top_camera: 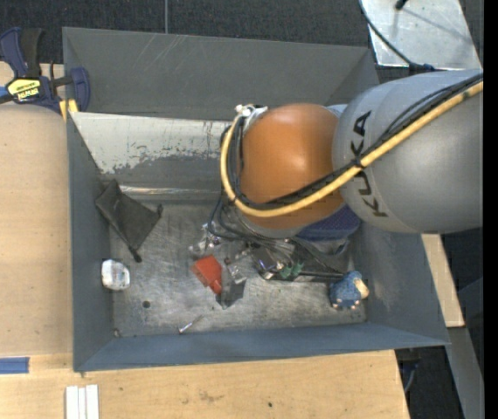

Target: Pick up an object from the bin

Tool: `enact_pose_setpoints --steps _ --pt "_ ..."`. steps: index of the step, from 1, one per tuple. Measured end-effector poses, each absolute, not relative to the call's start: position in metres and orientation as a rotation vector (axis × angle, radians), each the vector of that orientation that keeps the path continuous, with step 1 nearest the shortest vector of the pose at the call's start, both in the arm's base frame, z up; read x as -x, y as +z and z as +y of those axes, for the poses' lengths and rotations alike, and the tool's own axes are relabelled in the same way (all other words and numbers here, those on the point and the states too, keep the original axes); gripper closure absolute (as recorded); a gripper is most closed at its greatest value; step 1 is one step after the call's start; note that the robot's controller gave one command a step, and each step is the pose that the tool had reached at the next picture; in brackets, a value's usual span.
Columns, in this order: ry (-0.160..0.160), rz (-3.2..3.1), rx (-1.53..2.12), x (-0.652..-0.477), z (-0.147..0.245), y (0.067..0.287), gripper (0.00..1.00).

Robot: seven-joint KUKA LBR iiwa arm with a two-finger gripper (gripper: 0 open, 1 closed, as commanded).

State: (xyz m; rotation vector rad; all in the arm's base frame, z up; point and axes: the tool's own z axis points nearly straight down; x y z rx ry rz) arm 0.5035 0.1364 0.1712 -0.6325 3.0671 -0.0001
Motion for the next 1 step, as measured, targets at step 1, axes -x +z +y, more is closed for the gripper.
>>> enact_pose_setpoints --steps 1 --pt "0.001 3.068 0.616 -0.5067 0.1377 0.2451 1.00"
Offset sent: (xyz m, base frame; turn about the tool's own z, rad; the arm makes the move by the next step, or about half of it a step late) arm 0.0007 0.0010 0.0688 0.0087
